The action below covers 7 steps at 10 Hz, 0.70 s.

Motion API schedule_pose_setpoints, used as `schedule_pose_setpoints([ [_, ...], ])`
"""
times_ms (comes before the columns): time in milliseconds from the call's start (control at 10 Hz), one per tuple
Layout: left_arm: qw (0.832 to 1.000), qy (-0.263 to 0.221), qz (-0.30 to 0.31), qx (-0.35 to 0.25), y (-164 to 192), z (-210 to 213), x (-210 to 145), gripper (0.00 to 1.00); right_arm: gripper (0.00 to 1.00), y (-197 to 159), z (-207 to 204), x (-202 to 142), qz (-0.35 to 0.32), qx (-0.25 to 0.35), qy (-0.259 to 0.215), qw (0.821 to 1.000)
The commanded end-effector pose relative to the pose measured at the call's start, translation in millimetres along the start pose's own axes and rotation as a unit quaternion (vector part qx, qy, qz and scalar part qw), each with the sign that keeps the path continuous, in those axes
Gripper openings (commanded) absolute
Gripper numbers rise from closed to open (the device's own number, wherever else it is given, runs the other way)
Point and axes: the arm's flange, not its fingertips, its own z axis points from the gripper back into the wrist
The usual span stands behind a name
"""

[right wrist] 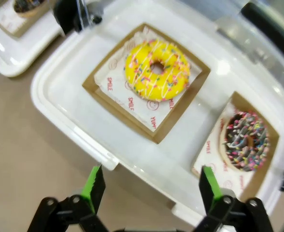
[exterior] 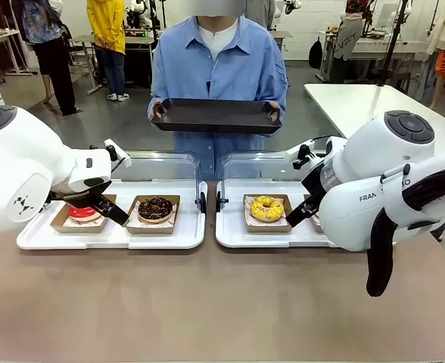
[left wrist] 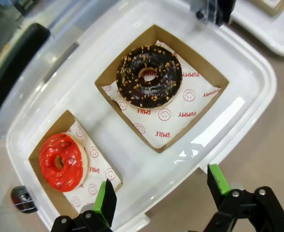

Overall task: Provide the desired donut to the person.
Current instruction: Pick up and lift the Paper togo box containing the Donut pointed at by the person.

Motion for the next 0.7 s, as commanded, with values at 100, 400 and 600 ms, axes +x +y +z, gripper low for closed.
schedule_pose_setpoints([
  [100,0.999,-0.013,-0.033,0.017,-6.1,88.4,27.3,1.0,1.0,4.7,80.8,18.9,0.002,-0.027,-0.008,1.0],
  [400,0.996,0.046,-0.07,0.042,-8.9,165.2,63.8,1.0,1.0,-2.1,176.3,45.4,0.029,-0.025,0.055,0.998],
  [600,0.995,0.059,-0.063,0.057,-8.9,203.4,91.0,1.0,1.0,-8.9,228.5,70.1,0.015,-0.027,0.062,0.998],
])
